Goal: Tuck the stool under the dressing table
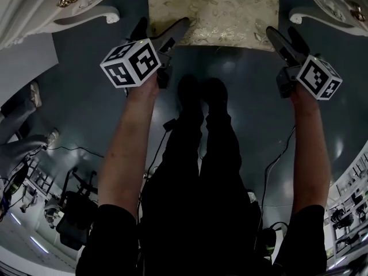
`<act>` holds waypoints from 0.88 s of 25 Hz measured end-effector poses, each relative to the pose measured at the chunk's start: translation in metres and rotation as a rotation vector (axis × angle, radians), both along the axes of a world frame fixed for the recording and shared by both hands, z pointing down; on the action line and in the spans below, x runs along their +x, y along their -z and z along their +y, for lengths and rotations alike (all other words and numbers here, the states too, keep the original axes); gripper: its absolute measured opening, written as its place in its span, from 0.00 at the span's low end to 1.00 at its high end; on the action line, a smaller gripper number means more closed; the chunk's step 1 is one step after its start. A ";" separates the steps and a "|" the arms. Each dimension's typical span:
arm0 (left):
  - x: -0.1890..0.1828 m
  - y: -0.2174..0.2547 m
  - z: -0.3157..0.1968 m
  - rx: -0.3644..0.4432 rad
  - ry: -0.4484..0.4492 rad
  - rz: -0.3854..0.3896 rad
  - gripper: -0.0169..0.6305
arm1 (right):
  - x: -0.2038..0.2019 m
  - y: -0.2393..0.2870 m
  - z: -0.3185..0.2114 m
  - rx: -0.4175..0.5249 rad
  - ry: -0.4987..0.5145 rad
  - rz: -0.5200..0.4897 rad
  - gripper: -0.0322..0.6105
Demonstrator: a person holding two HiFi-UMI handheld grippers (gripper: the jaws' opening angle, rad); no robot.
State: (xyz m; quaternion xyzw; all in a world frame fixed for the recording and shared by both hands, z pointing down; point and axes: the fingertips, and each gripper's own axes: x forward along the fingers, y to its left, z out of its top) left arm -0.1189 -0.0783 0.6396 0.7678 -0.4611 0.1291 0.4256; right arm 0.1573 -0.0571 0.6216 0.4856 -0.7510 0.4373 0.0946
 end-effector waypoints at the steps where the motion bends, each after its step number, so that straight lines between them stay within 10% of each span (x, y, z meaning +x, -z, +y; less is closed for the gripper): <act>1: 0.000 0.000 0.009 -0.003 0.003 0.004 0.91 | -0.004 0.002 0.009 -0.006 0.014 -0.009 0.80; 3: -0.003 0.000 0.024 -0.006 0.018 -0.013 0.80 | -0.012 0.005 0.024 -0.009 0.058 -0.001 0.74; 6: -0.015 0.000 0.041 -0.009 0.063 -0.039 0.56 | -0.020 0.008 0.040 0.004 0.071 -0.001 0.17; 12: -0.007 -0.007 0.071 -0.047 0.023 -0.030 0.23 | -0.015 -0.017 0.059 -0.107 0.042 0.052 0.17; 22: -0.011 -0.021 0.055 -0.091 0.049 -0.087 0.15 | -0.024 -0.043 0.051 -0.175 0.021 0.082 0.17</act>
